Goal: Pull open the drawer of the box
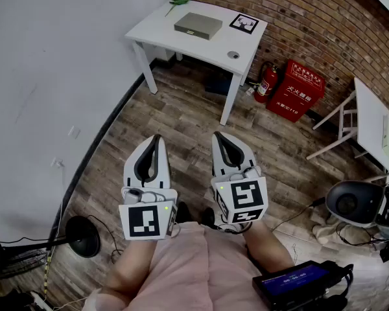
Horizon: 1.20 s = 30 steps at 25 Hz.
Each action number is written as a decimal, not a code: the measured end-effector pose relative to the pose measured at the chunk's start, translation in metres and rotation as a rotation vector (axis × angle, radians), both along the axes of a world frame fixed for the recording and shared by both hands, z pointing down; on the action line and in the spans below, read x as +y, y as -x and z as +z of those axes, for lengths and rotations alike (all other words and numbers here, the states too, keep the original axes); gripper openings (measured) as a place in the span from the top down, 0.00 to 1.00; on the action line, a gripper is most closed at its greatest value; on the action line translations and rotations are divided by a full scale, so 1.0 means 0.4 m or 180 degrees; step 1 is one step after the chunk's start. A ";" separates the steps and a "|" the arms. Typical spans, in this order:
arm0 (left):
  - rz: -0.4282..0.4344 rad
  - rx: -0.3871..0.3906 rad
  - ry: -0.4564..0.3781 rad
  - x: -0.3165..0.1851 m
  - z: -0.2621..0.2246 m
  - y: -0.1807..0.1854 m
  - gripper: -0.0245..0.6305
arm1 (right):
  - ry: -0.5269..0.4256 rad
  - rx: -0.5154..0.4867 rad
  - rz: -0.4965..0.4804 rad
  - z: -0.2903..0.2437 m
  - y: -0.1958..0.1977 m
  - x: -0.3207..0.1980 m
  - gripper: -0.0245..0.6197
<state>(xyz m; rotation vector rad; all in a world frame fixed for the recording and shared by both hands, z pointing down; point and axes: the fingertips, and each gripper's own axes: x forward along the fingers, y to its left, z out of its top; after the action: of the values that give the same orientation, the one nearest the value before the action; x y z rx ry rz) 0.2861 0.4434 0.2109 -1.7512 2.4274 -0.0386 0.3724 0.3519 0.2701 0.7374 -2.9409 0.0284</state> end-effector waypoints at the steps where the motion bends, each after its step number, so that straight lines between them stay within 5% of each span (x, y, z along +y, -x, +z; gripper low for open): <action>1: 0.0000 0.0000 0.0001 -0.002 0.000 0.000 0.95 | -0.0002 -0.0003 -0.0002 -0.001 0.000 -0.001 0.96; 16: -0.0065 0.0027 -0.0041 -0.020 0.008 -0.035 0.94 | 0.0045 -0.0080 -0.0008 0.007 -0.031 -0.030 0.95; 18: -0.0073 0.0038 -0.0032 -0.026 0.019 -0.036 0.78 | 0.0103 -0.0032 -0.0078 0.022 -0.028 -0.032 0.70; 24: -0.0079 0.0045 0.0017 -0.042 0.054 -0.050 0.75 | 0.0035 0.0036 -0.0004 0.051 -0.051 -0.063 0.71; 30: -0.0128 0.0080 0.0063 -0.087 0.072 0.037 0.75 | 0.0068 0.0096 -0.0002 0.073 0.023 -0.113 0.72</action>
<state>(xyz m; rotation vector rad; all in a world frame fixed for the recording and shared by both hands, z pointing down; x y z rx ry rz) 0.2711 0.4087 0.2398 -1.7214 2.4881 -0.0458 0.3634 0.3068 0.2995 0.7273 -2.9078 0.0481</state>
